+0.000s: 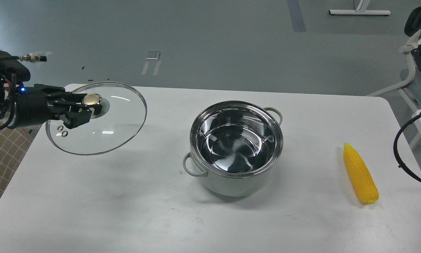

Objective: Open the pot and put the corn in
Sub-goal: 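Lower the glass lid onto the table beside the pot, left gripper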

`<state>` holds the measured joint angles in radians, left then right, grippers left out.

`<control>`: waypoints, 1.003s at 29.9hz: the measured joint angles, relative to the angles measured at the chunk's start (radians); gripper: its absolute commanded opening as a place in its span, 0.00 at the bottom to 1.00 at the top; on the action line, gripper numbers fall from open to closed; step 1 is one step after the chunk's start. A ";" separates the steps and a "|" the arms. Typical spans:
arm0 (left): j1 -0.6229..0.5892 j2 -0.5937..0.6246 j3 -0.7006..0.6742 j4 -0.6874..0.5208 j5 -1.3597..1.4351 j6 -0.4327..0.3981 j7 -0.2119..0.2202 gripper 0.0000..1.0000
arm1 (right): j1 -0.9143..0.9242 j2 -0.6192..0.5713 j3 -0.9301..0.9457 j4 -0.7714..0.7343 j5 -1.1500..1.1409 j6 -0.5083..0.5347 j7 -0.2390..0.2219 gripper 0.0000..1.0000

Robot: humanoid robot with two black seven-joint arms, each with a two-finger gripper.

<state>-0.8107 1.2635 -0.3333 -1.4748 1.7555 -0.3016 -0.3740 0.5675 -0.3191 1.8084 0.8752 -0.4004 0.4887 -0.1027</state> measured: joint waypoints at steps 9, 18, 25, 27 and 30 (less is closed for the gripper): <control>0.115 -0.157 0.004 0.239 0.004 0.067 -0.004 0.36 | -0.018 -0.003 0.001 -0.003 0.000 0.000 0.000 1.00; 0.188 -0.234 0.011 0.353 -0.004 0.105 -0.020 0.42 | -0.035 -0.003 0.001 -0.004 0.000 0.000 0.000 1.00; 0.194 -0.238 0.022 0.366 -0.004 0.146 -0.019 0.48 | -0.035 -0.001 -0.007 -0.001 -0.002 0.000 0.000 1.00; 0.194 -0.238 0.035 0.366 -0.003 0.154 -0.019 0.48 | -0.035 0.000 -0.010 0.000 -0.002 0.000 0.000 1.00; 0.194 -0.238 0.057 0.365 -0.002 0.170 -0.019 0.49 | -0.035 -0.001 -0.012 0.000 -0.002 0.000 0.000 1.00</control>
<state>-0.6168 1.0252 -0.2762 -1.1099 1.7534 -0.1320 -0.3928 0.5322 -0.3205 1.7966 0.8756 -0.4020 0.4887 -0.1028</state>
